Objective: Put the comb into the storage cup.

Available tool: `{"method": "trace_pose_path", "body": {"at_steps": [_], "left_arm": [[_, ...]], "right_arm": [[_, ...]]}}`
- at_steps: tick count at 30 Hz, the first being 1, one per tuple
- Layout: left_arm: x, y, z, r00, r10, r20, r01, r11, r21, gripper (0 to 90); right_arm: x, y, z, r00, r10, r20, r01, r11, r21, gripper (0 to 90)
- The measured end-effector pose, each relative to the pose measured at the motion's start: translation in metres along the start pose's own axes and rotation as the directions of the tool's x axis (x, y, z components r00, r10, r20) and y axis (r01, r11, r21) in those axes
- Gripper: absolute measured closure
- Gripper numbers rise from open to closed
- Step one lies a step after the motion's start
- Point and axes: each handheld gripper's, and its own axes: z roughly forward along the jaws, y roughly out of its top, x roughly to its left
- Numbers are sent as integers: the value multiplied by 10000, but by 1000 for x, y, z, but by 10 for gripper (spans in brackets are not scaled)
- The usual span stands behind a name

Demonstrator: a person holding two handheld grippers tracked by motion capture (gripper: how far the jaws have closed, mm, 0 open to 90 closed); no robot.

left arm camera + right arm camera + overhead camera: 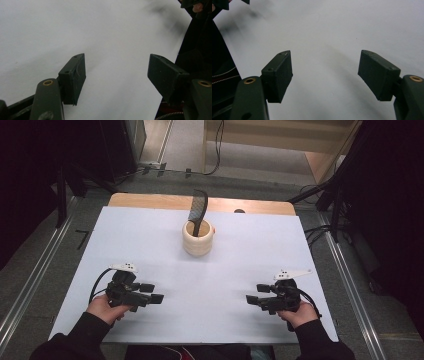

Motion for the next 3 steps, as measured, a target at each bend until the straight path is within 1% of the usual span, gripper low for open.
{"method": "trace_pose_path", "body": {"at_steps": [3], "left_arm": [[0, 0, 0, 10000, 10, -13, -9, 10000, 13, 313]], "right_arm": [[0, 0, 2, 10000, 29, 13, -29, 9999, 164, 253]]}}
